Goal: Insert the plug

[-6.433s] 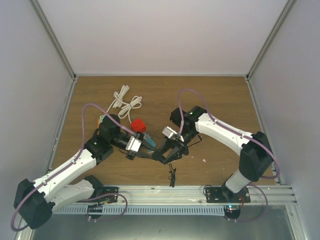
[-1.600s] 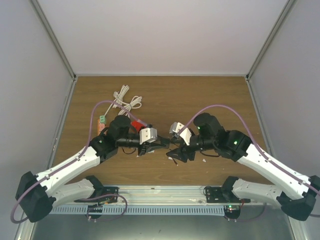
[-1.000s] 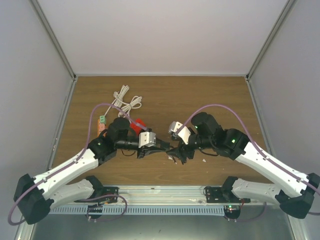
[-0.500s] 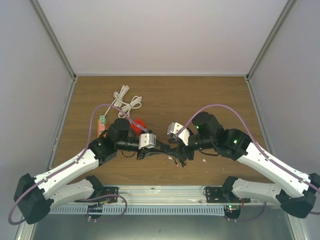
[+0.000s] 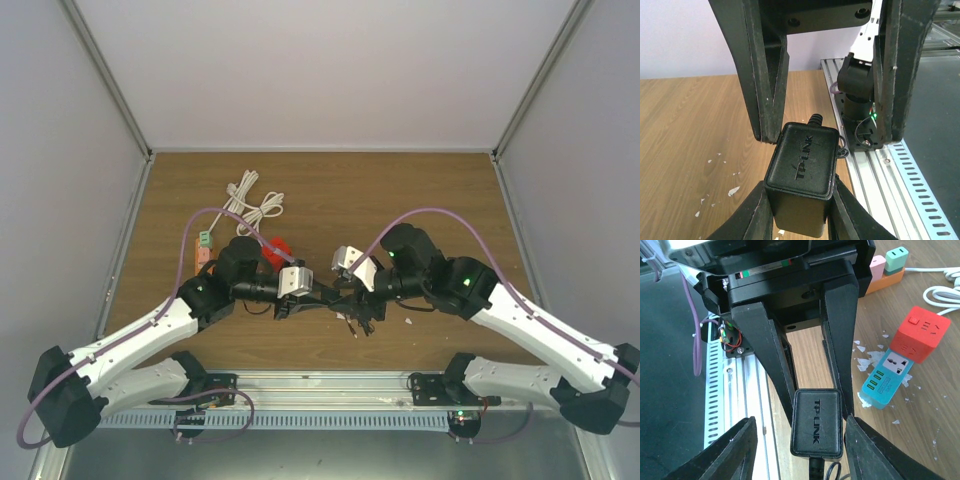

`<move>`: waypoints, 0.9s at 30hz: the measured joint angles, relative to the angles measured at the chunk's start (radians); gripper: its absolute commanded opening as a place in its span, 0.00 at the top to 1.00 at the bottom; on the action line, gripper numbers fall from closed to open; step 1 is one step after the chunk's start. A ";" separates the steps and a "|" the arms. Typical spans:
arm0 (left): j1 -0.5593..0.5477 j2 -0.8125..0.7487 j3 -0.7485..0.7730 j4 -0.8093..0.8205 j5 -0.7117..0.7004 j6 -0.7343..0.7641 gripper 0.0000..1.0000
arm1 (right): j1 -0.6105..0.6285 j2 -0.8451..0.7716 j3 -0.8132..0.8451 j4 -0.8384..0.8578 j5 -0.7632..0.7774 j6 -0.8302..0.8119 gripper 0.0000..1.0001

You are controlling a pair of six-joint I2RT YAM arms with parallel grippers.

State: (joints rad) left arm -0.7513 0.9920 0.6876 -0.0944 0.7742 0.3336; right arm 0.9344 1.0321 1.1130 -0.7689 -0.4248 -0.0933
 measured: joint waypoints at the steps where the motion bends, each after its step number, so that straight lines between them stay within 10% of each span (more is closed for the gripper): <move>1: 0.000 0.000 0.000 0.000 0.000 0.000 1.00 | 0.001 0.003 0.000 0.000 0.000 0.000 0.49; 12: 0.000 -0.023 0.000 0.000 0.006 0.003 1.00 | 0.008 0.025 0.000 -0.001 0.017 0.000 0.55; 21: 0.000 -0.024 0.000 -0.008 0.006 -0.007 0.99 | 0.013 0.038 0.006 -0.011 0.030 -0.019 0.99; 25: 0.000 -0.024 0.000 -0.008 0.002 -0.008 0.57 | 0.014 0.040 0.009 -0.014 0.037 -0.024 1.00; 27: 0.000 -0.024 0.000 -0.002 0.000 0.002 0.07 | 0.014 0.040 0.014 -0.016 0.043 -0.023 0.99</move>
State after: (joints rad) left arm -0.7513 0.9676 0.6872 -0.0967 0.7742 0.3355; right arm 0.9489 1.0725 1.1271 -0.7845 -0.3820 -0.1158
